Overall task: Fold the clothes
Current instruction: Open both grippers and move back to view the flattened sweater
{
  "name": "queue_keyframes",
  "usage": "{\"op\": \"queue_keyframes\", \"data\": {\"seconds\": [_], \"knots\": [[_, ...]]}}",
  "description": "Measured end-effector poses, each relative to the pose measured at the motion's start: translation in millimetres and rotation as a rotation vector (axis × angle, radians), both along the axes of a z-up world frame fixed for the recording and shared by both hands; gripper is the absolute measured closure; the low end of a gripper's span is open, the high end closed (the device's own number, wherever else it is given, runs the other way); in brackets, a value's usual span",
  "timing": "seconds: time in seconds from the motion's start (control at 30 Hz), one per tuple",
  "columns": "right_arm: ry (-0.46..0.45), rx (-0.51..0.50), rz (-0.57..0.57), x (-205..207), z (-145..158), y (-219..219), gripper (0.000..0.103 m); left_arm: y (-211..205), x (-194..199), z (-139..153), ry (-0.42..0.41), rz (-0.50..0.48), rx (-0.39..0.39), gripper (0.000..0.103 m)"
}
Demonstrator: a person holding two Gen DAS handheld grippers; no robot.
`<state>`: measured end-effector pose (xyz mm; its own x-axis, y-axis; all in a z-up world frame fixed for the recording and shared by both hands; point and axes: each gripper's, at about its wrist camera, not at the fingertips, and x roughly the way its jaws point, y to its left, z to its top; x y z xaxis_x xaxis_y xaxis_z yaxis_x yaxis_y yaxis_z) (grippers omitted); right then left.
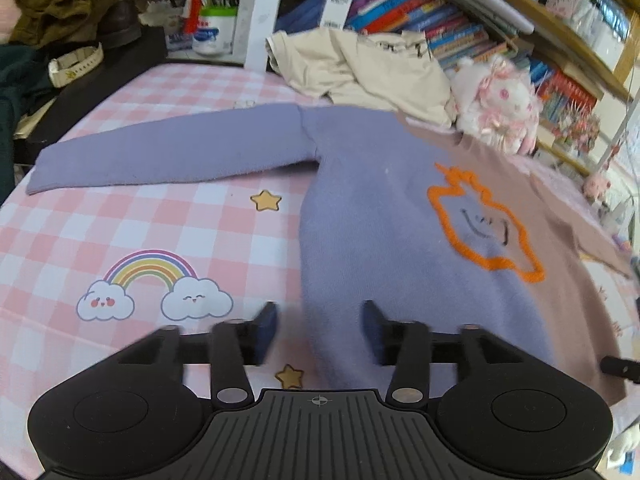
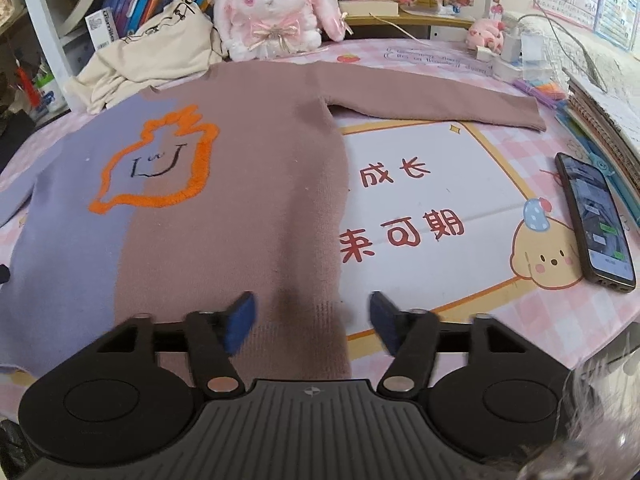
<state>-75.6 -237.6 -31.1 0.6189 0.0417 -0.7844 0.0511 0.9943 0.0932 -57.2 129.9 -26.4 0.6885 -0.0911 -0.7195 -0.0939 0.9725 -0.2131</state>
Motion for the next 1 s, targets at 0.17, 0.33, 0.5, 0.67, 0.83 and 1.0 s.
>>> {"op": "queue_keyframes", "data": {"seconds": [0.17, 0.33, 0.5, 0.67, 0.83, 1.0], "knots": [[-0.040, -0.035, 0.040, -3.0, 5.9, 10.1, 0.015, -17.2, -16.2, 7.8, -0.033, 0.070, 0.038, 0.016], [-0.057, -0.056, 0.091, 8.6, 11.2, 8.3, 0.007, -42.2, -12.8, 14.8, -0.015, 0.071, 0.120, 0.013], [-0.062, -0.053, 0.116, 17.4, 10.9, 1.3, 0.003, -66.6, -17.1, 22.0, -0.030, 0.071, 0.173, 0.009], [-0.044, -0.071, 0.184, 11.6, 4.9, 1.3, 0.002, -89.6, -22.4, 23.7, -0.029, 0.032, 0.225, 0.008], [-0.052, -0.080, 0.217, 5.9, 3.8, -1.9, 0.000, -111.6, -24.9, 24.4, -0.023, -0.024, 0.275, 0.008], [-0.027, -0.066, 0.225, -0.5, -4.8, -7.0, 0.000, -128.5, -31.7, 18.8, 0.004, -0.080, 0.312, 0.008]]}}
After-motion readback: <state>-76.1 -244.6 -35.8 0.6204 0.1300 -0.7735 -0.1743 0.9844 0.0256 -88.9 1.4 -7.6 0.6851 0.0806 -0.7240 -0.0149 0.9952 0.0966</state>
